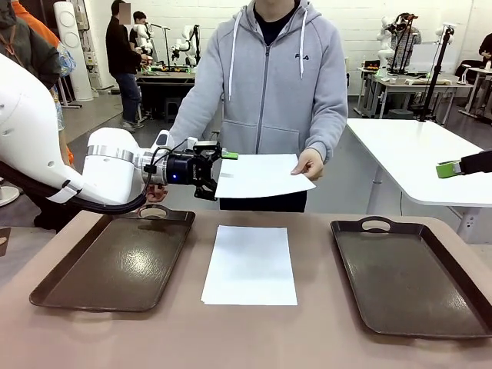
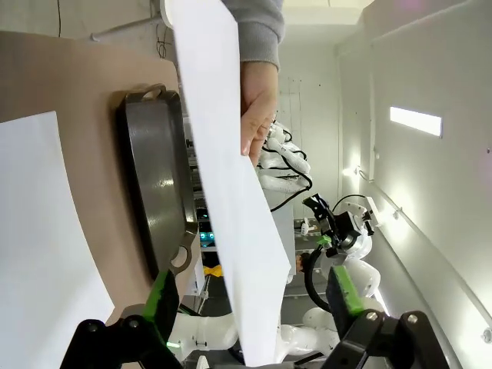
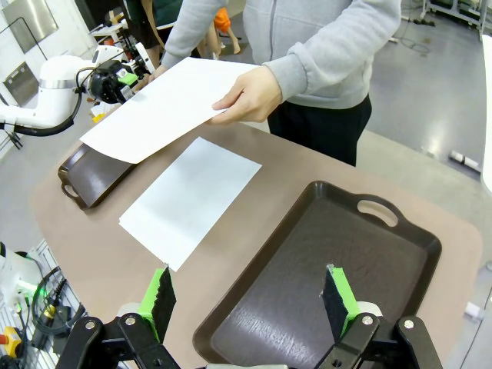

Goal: Sort the A4 documents.
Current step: Receive the A4 Paper.

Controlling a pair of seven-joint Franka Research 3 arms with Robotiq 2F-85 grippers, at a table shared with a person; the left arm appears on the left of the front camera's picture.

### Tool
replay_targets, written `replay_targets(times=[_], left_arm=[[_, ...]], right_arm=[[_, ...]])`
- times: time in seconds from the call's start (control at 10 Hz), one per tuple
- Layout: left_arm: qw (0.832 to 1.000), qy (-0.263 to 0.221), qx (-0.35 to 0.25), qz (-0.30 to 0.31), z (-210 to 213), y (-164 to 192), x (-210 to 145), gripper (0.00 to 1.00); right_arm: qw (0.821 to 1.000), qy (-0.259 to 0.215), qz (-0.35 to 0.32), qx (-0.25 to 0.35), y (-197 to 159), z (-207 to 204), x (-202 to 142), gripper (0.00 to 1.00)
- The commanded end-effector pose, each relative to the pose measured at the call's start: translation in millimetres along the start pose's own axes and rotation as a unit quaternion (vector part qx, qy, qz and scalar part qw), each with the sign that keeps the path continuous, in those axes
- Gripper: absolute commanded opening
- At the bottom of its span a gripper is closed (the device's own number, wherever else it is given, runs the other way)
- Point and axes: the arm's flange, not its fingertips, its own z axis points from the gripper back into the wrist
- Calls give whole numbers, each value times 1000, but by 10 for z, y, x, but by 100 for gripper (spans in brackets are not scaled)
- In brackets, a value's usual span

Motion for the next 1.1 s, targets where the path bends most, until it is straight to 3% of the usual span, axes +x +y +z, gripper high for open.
replay_targets(times=[0.0, 0.2, 0.3, 0.9, 1.0], left_arm=[[1000, 12, -6, -4, -86, 39, -8, 80], [1000, 9, -5, -10, -75, 17, -14, 80], [1000, 4, -9, -9, -54, 15, -8, 75], [1000, -14, -10, 1, 1, 30, -5, 15], [1000, -15, -11, 2, -4, 26, -5, 26]], right_arm=[[1000, 0, -1, 7, -4, -24, -10, 100], [1000, 0, -1, 7, -4, -24, -10, 100], [1000, 0, -1, 7, -4, -24, -10, 100], [1000, 0, -1, 7, -4, -24, -10, 100], [1000, 0, -1, 7, -4, -24, -10, 100]])
